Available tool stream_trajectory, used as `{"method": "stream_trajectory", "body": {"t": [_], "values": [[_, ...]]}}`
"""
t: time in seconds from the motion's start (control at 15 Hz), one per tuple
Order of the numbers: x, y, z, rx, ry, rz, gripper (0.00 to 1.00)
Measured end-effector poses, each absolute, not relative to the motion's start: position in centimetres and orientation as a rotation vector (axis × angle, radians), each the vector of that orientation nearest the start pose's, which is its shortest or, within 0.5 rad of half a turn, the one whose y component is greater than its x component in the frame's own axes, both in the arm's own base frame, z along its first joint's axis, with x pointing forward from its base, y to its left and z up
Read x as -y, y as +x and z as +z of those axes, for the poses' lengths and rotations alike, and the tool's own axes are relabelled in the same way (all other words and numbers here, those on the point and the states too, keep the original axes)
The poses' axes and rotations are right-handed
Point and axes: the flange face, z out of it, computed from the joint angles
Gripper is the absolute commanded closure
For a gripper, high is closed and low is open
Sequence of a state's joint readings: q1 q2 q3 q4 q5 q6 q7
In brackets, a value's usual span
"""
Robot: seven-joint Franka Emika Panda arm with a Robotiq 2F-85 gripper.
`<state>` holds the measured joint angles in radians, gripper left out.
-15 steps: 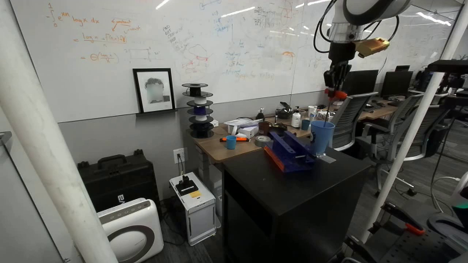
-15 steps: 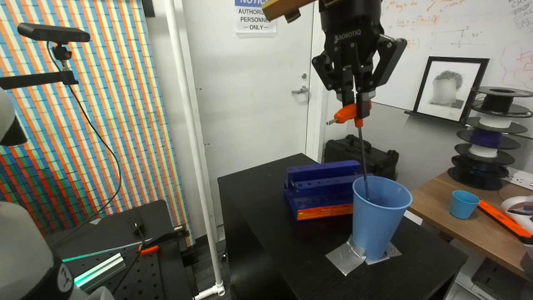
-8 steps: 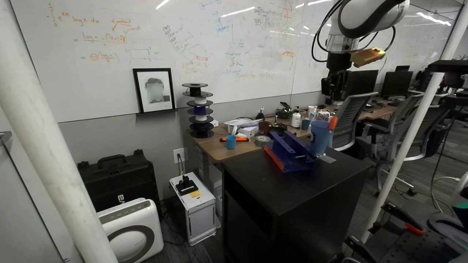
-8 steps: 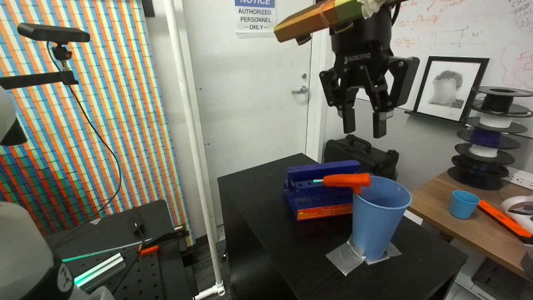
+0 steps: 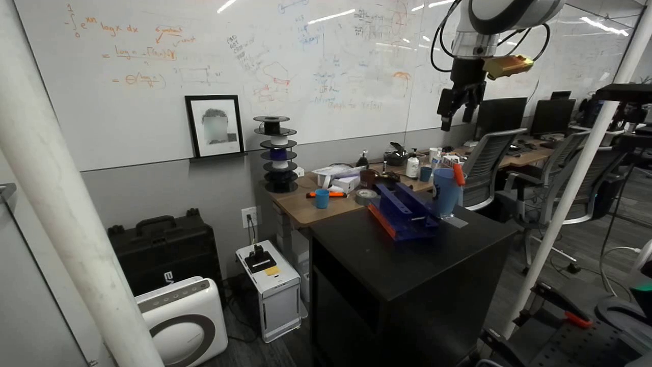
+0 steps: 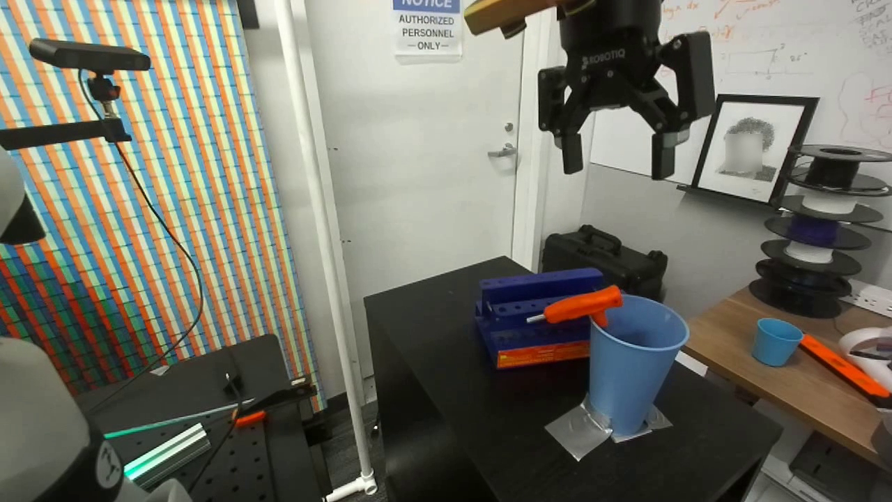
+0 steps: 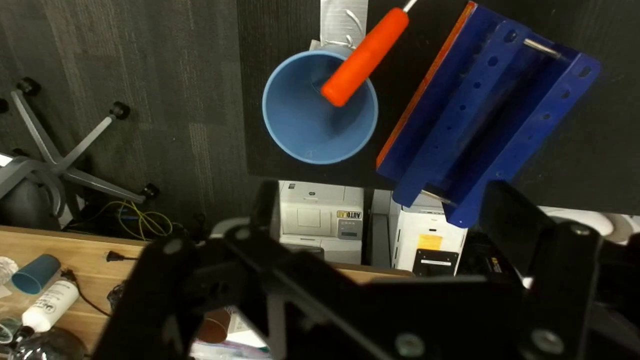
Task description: Remove the orange object from the blue platform and put it in the blue cup
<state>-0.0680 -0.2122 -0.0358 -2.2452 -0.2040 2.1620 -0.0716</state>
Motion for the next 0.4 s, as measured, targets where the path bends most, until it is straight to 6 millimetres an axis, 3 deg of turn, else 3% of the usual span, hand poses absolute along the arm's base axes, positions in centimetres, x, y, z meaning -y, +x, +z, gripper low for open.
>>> {"method": "stream_trajectory", "body": {"t": [0.27, 0.4], "values": [[3.7, 48.9, 50.3, 0.086, -3.288, -0.268, 0.0], [3.4, 48.7, 50.6, 0.086, -3.287, -0.272, 0.0]]}}
